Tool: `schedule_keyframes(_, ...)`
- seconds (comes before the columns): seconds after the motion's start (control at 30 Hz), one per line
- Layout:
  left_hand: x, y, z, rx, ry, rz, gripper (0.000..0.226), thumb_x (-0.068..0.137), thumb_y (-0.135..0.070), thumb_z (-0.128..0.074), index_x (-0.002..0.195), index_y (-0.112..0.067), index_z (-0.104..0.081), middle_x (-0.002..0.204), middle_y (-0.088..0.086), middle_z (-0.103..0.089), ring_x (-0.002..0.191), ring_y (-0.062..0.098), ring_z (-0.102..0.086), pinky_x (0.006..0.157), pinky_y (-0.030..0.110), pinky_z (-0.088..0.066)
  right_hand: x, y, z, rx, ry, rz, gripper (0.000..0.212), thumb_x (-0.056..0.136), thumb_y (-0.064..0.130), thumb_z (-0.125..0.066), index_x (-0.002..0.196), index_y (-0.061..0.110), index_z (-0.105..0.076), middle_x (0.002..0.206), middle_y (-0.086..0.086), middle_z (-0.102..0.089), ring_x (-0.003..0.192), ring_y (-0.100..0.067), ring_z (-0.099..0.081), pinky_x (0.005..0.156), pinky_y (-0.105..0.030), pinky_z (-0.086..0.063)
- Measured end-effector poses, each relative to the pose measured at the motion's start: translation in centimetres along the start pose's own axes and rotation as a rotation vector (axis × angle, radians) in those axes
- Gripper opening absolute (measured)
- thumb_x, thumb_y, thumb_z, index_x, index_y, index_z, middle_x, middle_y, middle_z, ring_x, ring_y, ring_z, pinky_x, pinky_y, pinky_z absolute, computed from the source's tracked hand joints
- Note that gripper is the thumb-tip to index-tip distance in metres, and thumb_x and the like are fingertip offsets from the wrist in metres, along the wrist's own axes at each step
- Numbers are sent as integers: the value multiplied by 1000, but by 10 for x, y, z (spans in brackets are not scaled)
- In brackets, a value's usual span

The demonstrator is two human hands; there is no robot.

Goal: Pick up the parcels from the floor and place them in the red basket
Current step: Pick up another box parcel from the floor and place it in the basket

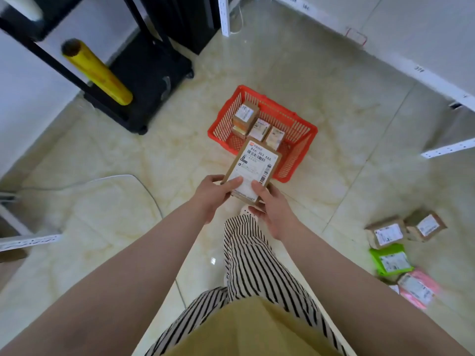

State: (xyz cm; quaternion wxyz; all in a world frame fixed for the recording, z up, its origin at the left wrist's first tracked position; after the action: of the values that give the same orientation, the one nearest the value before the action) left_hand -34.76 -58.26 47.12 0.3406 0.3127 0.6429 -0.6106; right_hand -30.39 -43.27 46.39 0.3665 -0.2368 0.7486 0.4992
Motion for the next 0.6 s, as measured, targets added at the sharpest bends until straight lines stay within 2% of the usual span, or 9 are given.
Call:
schedule_keyframes(0.2,61,-84,7,39,-18,-36,59,78,-26,-79,125,-6,-47,122,14,-64,110,22,-65,92,27,-52,72,79,-40,-60,27,8,53,88,31,-69,137,24,-51,110,6,-73,95,-15,-70,83,-33,-55)
schedule_keyframes(0.33,98,-129,0,56,18,-44,54,81,-24,-76,124,-7,-48,119,12,-64,109,21,-65,87,24,-52,108,117,-55,-26,-5,15,50,88,30,-69,135,27,-52,117,4,-71,103,-18,-69,87,-35,-54)
schedule_keyframes(0.47,138,-163,-21,114,90,-15,46,81,-23,-76,115,-11,-49,110,7,-65,99,20,-67,81,25,-54,143,139,-52,61,-94,4,50,88,29,-69,135,26,-52,121,1,-70,107,-20,-67,90,-36,-53)
schedule_keyframes(0.5,152,-168,-27,128,111,-3,50,78,-26,-79,115,-9,-50,110,7,-67,99,20,-68,83,28,-55,153,143,-51,88,-124,1,50,89,28,-69,135,25,-52,122,0,-69,107,-20,-66,92,-37,-53)
schedule_keyframes(0.6,183,-179,-44,153,158,37,90,51,-44,-86,125,-3,-56,113,10,-71,99,23,-71,89,36,-56,182,150,-48,205,-210,-6,51,88,28,-69,136,24,-53,123,0,-70,107,-20,-68,92,-38,-55)
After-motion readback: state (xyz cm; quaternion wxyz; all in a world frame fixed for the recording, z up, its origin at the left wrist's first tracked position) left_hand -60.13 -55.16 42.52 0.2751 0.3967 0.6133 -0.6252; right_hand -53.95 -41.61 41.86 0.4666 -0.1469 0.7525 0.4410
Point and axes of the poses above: each hand's wrist, its own x-axis towards the middle knuckle, its own z-axis out of the back of the hand, y = z × x, the point moved 8 cm from there along x, towards the middle knuckle
